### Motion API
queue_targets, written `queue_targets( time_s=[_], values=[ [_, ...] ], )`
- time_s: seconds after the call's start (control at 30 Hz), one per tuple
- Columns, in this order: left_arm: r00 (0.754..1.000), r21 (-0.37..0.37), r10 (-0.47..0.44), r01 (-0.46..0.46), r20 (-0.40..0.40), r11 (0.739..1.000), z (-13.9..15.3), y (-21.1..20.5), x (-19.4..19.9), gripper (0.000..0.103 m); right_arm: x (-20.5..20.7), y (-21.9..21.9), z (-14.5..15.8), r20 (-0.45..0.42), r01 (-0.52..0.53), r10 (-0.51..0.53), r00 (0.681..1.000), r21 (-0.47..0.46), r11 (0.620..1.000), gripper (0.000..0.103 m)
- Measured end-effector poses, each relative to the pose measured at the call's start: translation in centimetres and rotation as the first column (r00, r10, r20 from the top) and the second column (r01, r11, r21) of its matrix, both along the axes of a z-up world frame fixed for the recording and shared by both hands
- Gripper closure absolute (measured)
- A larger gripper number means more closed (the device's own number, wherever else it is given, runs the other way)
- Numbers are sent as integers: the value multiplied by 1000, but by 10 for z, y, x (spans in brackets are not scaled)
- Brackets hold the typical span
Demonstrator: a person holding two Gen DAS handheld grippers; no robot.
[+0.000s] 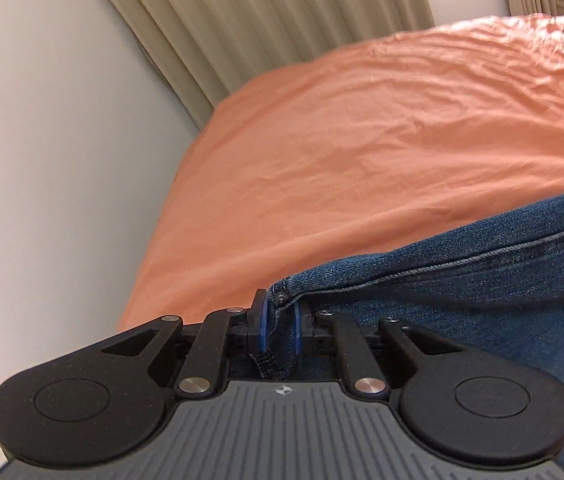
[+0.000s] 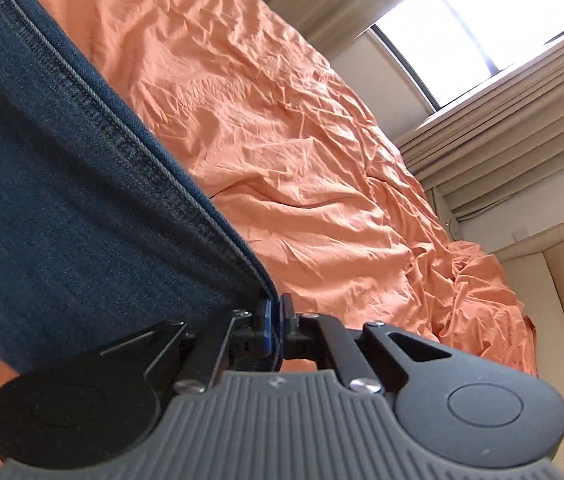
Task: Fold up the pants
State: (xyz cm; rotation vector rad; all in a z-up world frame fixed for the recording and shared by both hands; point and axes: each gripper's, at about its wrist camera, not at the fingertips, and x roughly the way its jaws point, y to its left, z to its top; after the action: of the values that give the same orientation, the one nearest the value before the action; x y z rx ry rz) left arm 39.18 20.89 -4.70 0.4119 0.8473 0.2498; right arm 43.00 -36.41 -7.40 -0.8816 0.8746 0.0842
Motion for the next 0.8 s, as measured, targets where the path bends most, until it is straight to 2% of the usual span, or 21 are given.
queue_targets(
  time_s=[0.13,0.27,0.4,0.57,0.63,0.7,0.73,0.77,0.8],
  values=[
    [996,13,-1,2,-85,1000,-45,1,41,89,46,5,-43,-81,-2,1,997,-12,1000,103],
    [992,26,-14,18,-123,999,-75,4,59,89,68,4,-75,-145,-13,10,989,-18,1000,103],
    [991,25,-19,22,-130,999,-86,6,67,89,75,2,-89,-154,-3,2,988,-5,1000,103],
    [994,16,23,-22,-106,1000,-92,5,71,89,77,4,-96,-104,74,-72,992,11,997,103],
    [993,48,21,-15,-116,999,-91,2,69,82,73,8,-94,-90,84,-85,992,-9,996,101],
    [994,40,24,-20,-111,999,-81,4,66,78,67,10,-83,-70,110,-110,991,-9,994,85],
    [993,16,29,-27,-114,999,-74,6,65,73,64,10,-75,-58,125,-124,991,7,992,64],
    [993,-14,27,-29,-113,999,-65,8,63,67,60,10,-63,-40,139,-138,990,34,990,52],
    [995,-51,19,-25,-98,998,-54,10,58,35,55,10,-52,-26,155,-154,988,57,986,52]
  ],
)
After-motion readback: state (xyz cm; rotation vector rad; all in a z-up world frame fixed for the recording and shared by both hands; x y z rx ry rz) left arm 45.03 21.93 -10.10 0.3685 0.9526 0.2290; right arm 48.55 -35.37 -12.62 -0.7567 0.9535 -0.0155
